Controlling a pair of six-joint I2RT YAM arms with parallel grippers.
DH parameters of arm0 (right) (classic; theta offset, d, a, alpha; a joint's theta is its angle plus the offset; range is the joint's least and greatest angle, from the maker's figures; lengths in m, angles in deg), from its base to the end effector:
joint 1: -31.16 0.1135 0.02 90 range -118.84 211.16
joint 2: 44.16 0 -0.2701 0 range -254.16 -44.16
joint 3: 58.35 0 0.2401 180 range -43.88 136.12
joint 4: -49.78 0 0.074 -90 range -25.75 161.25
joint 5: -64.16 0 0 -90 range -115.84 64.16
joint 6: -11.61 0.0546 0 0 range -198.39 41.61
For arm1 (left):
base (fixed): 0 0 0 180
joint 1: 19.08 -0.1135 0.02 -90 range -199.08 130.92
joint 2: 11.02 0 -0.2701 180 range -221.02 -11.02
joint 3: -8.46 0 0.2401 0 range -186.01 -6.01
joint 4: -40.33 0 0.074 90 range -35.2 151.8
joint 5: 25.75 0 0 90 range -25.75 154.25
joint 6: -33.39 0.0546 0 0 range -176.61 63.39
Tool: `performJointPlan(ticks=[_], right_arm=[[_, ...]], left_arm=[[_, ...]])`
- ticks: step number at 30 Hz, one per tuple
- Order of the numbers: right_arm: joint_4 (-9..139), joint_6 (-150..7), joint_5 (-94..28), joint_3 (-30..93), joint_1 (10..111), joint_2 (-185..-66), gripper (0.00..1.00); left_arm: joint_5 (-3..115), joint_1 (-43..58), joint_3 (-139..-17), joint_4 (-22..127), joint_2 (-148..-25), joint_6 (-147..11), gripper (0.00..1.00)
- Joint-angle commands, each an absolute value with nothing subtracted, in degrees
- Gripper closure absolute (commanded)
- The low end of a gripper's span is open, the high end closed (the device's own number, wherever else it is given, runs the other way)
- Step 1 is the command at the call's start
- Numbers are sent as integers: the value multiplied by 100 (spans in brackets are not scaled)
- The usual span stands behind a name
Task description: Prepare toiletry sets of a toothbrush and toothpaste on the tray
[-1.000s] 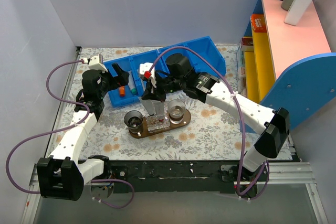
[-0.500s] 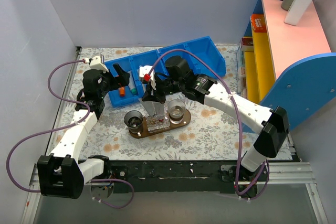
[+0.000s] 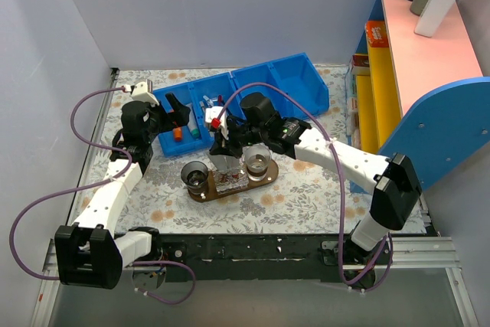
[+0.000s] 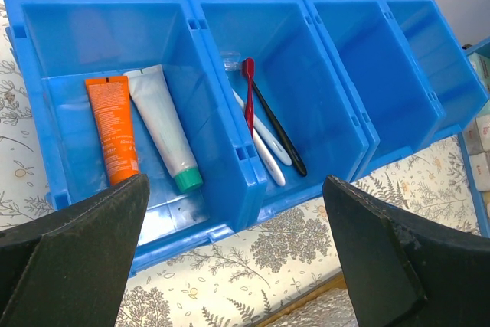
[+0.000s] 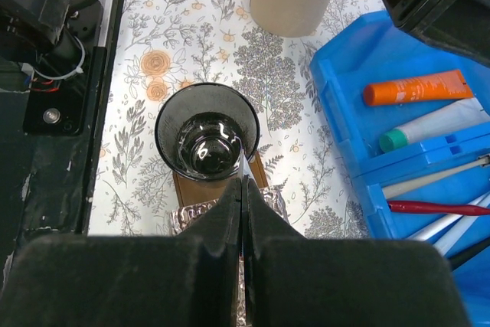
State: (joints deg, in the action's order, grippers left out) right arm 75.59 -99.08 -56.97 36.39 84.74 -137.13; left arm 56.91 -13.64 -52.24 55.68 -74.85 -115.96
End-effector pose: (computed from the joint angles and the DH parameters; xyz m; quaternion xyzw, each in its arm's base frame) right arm 0.2054 0.3260 0.3415 -0.6043 0.5560 0.3643 0.4392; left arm 0.2603 -0.0318 0.3022 -0.3337 0.7388 -0.3563 0.4646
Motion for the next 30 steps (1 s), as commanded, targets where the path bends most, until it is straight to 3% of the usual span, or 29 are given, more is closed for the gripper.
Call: performJointPlan(ticks=[1, 30], right_arm=[[6892, -9817, -5748, 3531, 8433, -13469, 99], [6258, -9711, -5730, 2898, 8380, -13363, 99]], left_arm=[[5599, -1354, -5268, 5515, -7482, -11497, 2], [5475, -1354, -5303, 5515, -7570, -11497, 2]])
